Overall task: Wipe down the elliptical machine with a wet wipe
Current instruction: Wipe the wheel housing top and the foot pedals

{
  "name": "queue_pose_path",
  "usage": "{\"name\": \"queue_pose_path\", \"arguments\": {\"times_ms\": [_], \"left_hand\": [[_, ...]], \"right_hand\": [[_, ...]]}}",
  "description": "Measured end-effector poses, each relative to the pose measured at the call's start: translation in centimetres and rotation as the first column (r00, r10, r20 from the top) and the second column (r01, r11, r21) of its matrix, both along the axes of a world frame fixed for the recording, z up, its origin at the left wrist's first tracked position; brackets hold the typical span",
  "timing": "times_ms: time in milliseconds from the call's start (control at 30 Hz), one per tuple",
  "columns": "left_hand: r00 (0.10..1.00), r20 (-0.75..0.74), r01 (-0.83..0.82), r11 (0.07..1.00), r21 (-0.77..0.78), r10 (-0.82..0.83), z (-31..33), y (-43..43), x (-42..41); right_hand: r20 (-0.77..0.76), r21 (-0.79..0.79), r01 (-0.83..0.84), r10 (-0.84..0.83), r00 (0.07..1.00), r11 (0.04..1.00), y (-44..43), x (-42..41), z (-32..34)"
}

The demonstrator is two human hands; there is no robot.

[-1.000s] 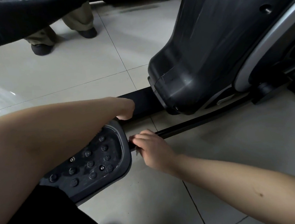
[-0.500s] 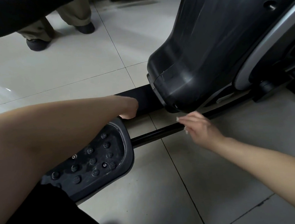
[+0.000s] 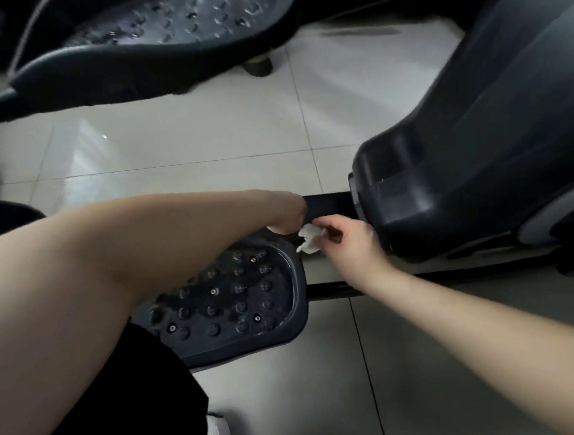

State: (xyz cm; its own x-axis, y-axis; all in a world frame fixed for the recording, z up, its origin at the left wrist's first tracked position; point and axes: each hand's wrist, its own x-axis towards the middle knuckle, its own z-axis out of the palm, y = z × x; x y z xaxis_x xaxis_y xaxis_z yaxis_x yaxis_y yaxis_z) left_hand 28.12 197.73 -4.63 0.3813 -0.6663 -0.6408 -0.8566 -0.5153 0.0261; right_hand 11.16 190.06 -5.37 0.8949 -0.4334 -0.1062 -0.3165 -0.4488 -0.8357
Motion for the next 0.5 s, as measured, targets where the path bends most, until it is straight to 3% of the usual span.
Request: {"name": "queue_pose_path", "arguments": {"times_ms": [133, 233, 367, 500], "left_hand": [[0.990, -0.062, -0.137, 0.982, -0.127, 0.130, 2.7, 4.9, 1.2], [0.979, -0.054, -0.202, 0.966, -0.163, 0.195, 3.2, 8.6, 2.5], [0.963, 0.016, -0.262, 0.945, -0.195, 0.270, 3.3, 13.8, 3.7], [0.951, 0.095, -0.267, 0.937, -0.226, 0.294, 3.9, 18.2, 4.3]], "right_hand": [[-0.045, 0.055, 0.027, -0.025, 0.999, 0.998, 4.0, 1.5, -0.9], [-0.032, -0.070, 0.037, -0.040, 0.999, 0.997, 5.7, 0.8, -2.1], [-0.024, -0.154, 0.010, -0.014, 1.000, 0.988, 5.5, 0.7, -2.6], [-0.115, -0.182, -0.012, -0.009, 0.993, 0.983, 5.3, 2.5, -3.5]]}}
